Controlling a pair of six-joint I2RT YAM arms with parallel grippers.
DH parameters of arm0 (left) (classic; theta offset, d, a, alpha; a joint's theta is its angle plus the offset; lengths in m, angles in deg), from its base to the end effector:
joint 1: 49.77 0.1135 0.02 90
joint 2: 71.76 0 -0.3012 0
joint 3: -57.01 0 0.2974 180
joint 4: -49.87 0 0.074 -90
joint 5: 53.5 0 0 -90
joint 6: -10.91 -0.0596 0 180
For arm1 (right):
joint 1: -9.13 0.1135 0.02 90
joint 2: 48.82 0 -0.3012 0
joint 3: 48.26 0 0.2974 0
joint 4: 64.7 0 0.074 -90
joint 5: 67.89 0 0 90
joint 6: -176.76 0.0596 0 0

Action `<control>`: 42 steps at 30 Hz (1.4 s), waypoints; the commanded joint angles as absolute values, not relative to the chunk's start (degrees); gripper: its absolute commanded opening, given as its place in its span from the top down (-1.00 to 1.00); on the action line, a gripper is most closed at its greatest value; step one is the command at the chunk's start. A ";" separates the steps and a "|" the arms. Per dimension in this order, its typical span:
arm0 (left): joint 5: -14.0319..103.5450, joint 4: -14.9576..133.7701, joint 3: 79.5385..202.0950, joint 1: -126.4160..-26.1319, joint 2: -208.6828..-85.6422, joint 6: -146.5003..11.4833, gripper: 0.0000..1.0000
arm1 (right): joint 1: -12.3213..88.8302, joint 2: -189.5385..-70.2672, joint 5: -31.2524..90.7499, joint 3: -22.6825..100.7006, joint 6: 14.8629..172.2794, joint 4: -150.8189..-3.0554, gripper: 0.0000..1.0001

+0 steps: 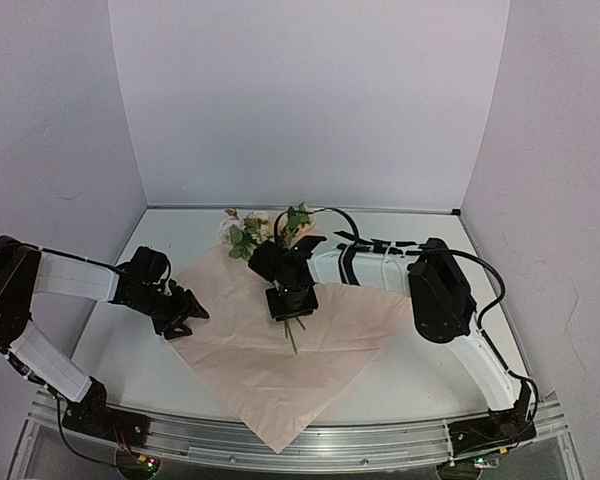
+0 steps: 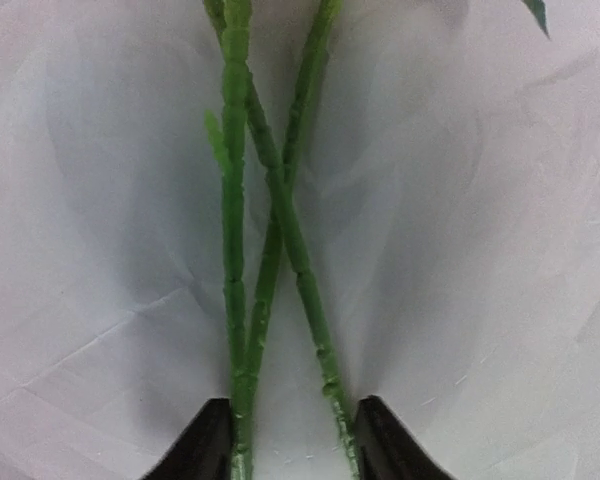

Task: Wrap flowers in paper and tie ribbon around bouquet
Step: Adjust the fake flower on the flattened wrapping paper.

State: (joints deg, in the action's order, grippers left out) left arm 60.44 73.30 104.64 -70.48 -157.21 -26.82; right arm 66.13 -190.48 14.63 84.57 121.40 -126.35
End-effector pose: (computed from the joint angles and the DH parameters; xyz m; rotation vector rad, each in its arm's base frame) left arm 0.2654 -0.1262 0.1188 -0.6241 2.7764 -0.9174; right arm 0.3303 0.4944 0.1292 -0.5126 2.7564 0.2181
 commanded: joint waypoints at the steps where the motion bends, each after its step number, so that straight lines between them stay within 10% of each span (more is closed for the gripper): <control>1: 60.45 74.12 104.68 -70.69 -157.55 -28.14 -0.27 | 67.14 -191.58 15.94 86.42 124.31 -129.34 0.43; 11: 60.67 73.71 104.39 -70.69 -157.53 -28.27 -0.27 | 67.59 -190.98 24.67 87.13 132.41 -127.18 1.00; 17: 60.80 73.39 103.98 -70.69 -157.45 -27.98 -0.27 | 67.53 -191.05 23.80 86.68 137.44 -125.77 0.95; 24: 60.58 73.58 104.00 -70.69 -157.14 -27.83 -0.28 | 67.38 -187.60 23.50 84.29 133.71 -123.47 0.29; 42: 60.49 73.99 104.36 -70.69 -156.97 -27.94 -0.28 | 67.05 -192.85 22.11 89.47 133.48 -123.55 0.57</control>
State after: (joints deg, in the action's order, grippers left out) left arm 60.53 73.21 104.61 -70.48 -157.21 -27.19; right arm 67.28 -190.71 24.07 86.07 133.47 -123.36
